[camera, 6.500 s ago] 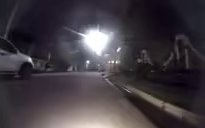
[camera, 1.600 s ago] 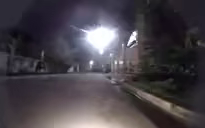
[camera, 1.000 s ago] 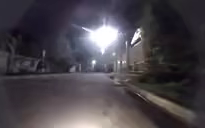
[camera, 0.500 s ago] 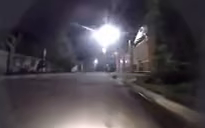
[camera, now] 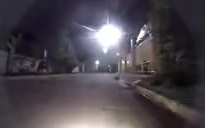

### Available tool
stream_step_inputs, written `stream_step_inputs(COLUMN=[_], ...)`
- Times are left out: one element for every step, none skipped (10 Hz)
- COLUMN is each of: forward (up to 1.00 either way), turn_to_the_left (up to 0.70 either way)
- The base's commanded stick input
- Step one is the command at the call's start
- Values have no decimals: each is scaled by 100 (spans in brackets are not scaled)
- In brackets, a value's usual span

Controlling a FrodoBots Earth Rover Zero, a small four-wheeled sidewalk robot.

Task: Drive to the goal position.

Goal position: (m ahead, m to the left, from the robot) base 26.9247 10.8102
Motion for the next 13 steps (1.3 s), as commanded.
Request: stream_step_inputs(forward=[70,70,70,70,70,70,70,70,70,70,70,70,70], turn_to_the_left=[-35,-35,-35,-35,-35,-32,-23,0,0,0,0,0,0])
